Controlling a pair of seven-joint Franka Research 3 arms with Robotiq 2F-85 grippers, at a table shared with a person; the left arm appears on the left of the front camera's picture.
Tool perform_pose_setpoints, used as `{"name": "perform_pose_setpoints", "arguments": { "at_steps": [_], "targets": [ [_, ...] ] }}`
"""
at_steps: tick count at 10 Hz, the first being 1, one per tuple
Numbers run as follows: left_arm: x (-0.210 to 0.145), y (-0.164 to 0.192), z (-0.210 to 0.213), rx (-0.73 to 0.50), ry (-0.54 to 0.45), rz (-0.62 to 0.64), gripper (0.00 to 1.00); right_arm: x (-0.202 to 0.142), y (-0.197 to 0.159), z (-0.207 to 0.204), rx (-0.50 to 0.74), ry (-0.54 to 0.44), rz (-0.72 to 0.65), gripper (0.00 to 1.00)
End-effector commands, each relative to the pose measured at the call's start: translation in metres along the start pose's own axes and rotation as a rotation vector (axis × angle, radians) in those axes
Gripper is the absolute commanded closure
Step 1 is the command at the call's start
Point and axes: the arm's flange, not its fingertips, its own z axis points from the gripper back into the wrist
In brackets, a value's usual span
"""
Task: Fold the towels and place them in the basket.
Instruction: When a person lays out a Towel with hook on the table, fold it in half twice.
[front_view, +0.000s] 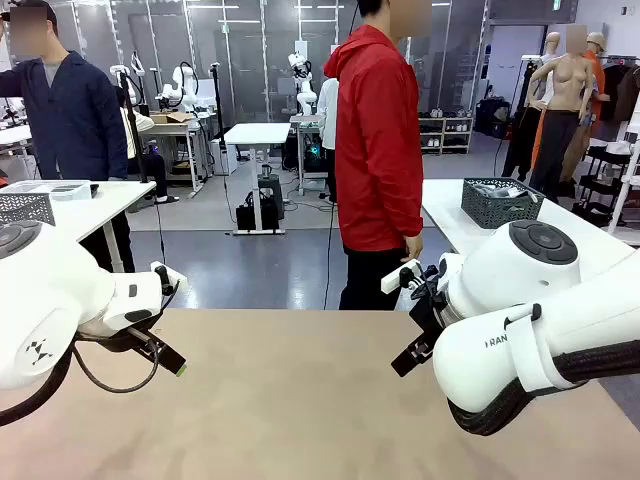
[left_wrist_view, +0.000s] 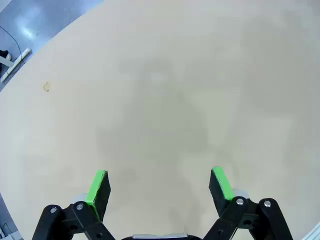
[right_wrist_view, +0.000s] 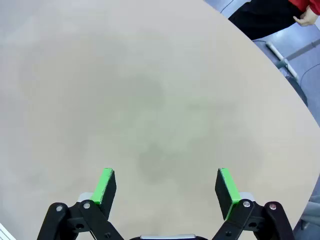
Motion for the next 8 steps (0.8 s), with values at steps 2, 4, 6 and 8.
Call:
{"name": "perform_pose_setpoints", "arguments": {
  "at_steps": [2, 4, 6, 8],
  "targets": [
    [0.0001, -0.0002, 0.0, 0.0, 0.0, 0.0, 0.0, 0.0, 0.0, 0.0, 0.0, 0.0, 0.0, 0.0],
    [0.0001, -0.0002, 0.0, 0.0, 0.0, 0.0, 0.0, 0.0, 0.0, 0.0, 0.0, 0.0, 0.0, 0.0],
    [0.0001, -0.0002, 0.0, 0.0, 0.0, 0.0, 0.0, 0.0, 0.0, 0.0, 0.0, 0.0, 0.0, 0.0],
    [0.0001, -0.0002, 0.0, 0.0, 0.0, 0.0, 0.0, 0.0, 0.0, 0.0, 0.0, 0.0, 0.0, 0.0]
  ]
}}
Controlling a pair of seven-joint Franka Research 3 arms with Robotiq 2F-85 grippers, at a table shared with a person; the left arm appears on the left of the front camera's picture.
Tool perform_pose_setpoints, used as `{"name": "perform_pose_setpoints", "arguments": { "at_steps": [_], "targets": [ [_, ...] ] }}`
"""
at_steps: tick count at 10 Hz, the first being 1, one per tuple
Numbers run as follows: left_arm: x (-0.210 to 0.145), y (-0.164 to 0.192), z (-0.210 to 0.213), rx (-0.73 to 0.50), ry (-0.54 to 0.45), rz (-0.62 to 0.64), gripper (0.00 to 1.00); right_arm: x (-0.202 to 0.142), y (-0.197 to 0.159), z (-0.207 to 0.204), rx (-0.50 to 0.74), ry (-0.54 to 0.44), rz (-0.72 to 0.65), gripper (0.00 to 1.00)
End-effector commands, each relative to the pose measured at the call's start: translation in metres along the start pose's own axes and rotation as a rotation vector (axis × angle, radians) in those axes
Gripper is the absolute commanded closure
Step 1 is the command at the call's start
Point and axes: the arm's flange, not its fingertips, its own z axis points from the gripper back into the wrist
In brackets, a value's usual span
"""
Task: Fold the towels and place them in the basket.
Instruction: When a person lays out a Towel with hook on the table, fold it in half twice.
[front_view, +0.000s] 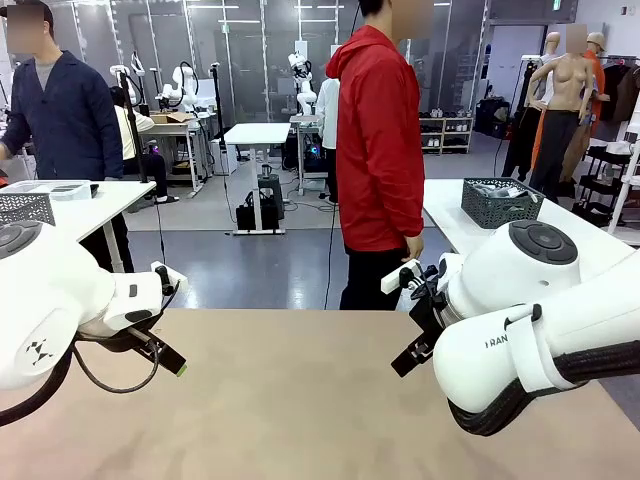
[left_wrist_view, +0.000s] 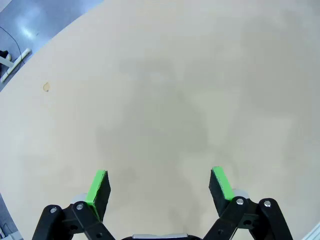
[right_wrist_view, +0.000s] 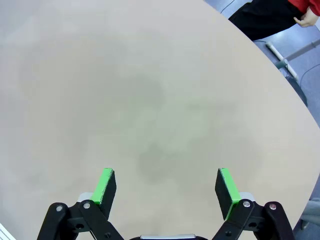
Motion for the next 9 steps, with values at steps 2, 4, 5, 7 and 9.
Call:
{"name": "perform_pose_setpoints", "arguments": {
  "at_steps": [2, 4, 5, 7, 9],
  "targets": [
    [0.0, 0.0, 0.0, 0.0, 0.0, 0.001, 0.0, 0.0, 0.0, 0.0, 0.001, 0.0, -0.003, 0.0],
    [0.0, 0.0, 0.0, 0.0, 0.0, 0.001, 0.0, 0.0, 0.0, 0.0, 0.001, 0.0, -0.003, 0.0],
    [0.0, 0.0, 0.0, 0.0, 0.0, 0.0, 0.0, 0.0, 0.0, 0.0, 0.0, 0.0, 0.0, 0.0],
    [0.007, 0.019, 0.016, -0.102, -0.036, -0.096, 0.0, 0.003, -0.023, 0.026, 0.04, -0.04, 0.116, 0.0],
    [0.026, 0.036, 0.035, -0.156, -0.031, -0.295, 0.0, 0.01, -0.05, 0.056, 0.025, -0.068, 0.264, 0.0]
  ]
}}
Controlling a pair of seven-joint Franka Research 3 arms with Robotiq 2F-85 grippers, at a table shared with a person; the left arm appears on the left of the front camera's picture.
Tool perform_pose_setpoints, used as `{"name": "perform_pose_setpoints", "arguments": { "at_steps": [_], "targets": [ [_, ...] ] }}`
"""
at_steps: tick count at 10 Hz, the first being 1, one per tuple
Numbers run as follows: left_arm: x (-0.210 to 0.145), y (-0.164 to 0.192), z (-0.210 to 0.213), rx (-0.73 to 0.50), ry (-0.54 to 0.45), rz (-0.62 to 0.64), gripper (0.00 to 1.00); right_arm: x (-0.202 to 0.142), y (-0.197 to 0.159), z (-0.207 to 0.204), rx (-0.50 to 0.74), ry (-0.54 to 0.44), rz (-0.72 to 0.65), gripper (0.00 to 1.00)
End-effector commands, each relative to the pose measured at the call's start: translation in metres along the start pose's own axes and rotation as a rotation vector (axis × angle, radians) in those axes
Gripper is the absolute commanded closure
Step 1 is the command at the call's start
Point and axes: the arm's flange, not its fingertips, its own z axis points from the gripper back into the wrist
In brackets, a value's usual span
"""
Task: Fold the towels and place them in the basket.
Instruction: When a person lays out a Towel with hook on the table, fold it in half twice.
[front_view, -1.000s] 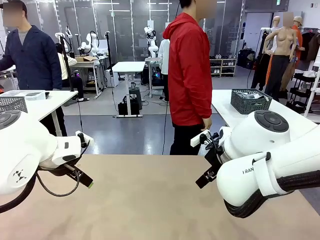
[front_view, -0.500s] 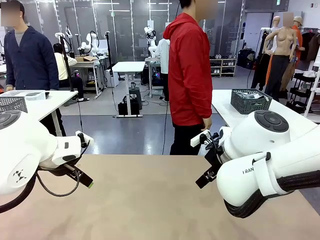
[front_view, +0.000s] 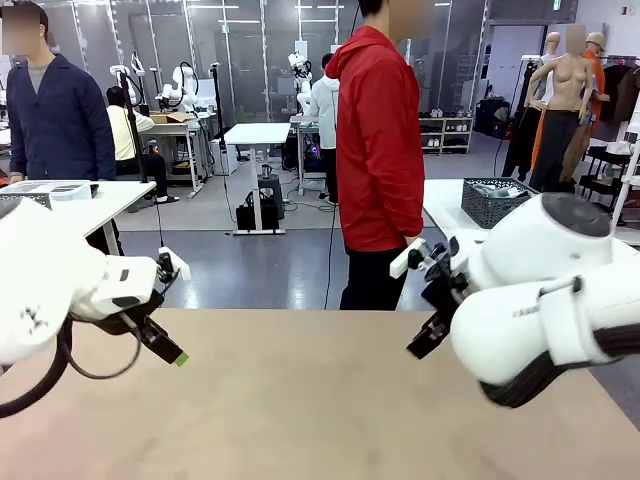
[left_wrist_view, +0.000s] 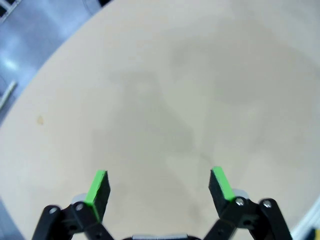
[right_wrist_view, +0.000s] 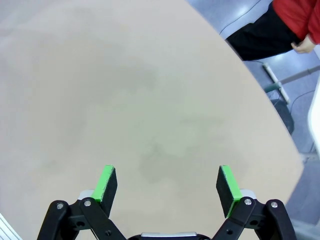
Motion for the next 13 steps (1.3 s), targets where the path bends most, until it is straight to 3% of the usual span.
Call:
{"name": "perform_pose_setpoints", "arguments": {
  "at_steps": [1, 4, 6, 8, 12, 13],
  "targets": [
    [0.011, 0.03, 0.02, -0.064, 0.014, -0.185, 0.0, 0.0, -0.029, 0.027, 0.063, -0.004, 0.168, 0.0],
    [0.03, 0.019, 0.032, -0.077, 0.022, -0.446, 0.0, 0.012, -0.014, 0.036, 0.174, 0.043, 0.373, 0.0],
    [0.038, 0.005, 0.029, -0.108, -0.014, -0.553, 0.0, 0.024, 0.003, 0.029, 0.22, 0.076, 0.45, 0.0],
    [0.038, -0.006, 0.022, -0.159, 0.027, -0.647, 0.0, 0.029, 0.016, 0.02, 0.25, 0.092, 0.534, 0.0],
    [0.034, -0.019, 0.013, -0.195, 0.088, -0.739, 0.0, 0.033, 0.023, 0.01, 0.297, 0.114, 0.613, 0.0],
    [0.036, -0.02, 0.011, -0.138, 0.101, -0.711, 0.0, 0.035, 0.024, 0.009, 0.28, 0.117, 0.618, 0.0]
  ]
}}
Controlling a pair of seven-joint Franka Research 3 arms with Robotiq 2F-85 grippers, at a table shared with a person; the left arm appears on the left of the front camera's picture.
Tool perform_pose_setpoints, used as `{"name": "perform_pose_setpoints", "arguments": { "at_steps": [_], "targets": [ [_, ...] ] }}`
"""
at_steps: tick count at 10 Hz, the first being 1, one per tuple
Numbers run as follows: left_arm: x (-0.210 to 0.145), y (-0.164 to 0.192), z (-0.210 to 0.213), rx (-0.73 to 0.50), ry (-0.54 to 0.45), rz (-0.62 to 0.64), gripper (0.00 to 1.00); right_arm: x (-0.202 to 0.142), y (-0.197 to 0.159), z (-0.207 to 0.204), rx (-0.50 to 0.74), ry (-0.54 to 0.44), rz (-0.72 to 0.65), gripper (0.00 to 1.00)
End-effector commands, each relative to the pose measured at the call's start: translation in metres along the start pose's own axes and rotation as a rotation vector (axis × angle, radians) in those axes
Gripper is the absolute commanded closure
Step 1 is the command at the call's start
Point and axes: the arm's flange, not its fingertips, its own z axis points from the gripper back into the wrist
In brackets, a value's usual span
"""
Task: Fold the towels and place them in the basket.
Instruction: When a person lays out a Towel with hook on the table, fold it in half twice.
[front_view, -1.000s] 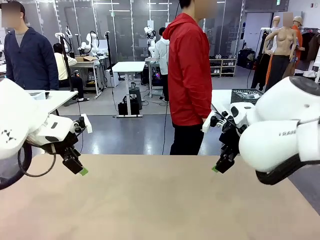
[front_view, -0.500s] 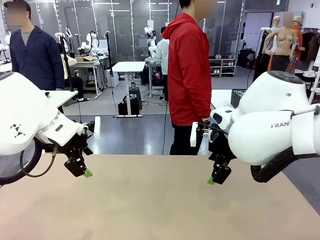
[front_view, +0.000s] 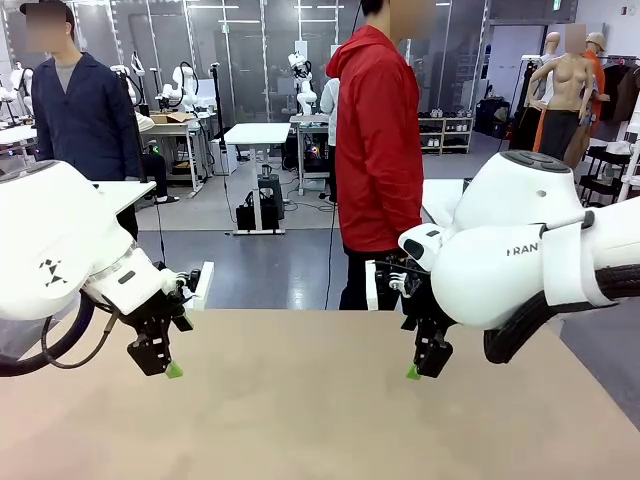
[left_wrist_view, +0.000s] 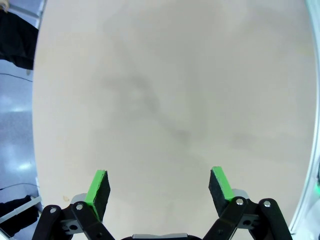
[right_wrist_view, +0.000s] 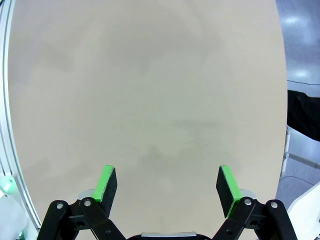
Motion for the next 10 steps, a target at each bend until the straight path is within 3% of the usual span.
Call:
{"name": "perform_pose_setpoints", "arguments": {
  "at_steps": [1, 7, 10],
  "targets": [
    [0.001, 0.0, 0.0, -0.003, -0.01, 0.002, 0.0, 0.0, 0.001, 0.001, -0.004, -0.005, -0.013, 0.0],
    [0.002, -0.001, 0.0, 0.003, 0.005, 0.0, 0.0, 0.001, 0.0, 0.001, -0.006, 0.005, -0.013, 0.0],
    [0.001, 0.044, 0.075, -0.125, -0.197, -0.058, 0.0, -0.024, -0.031, 0.079, 0.006, -0.19, -0.022, 0.0]
  ]
}}
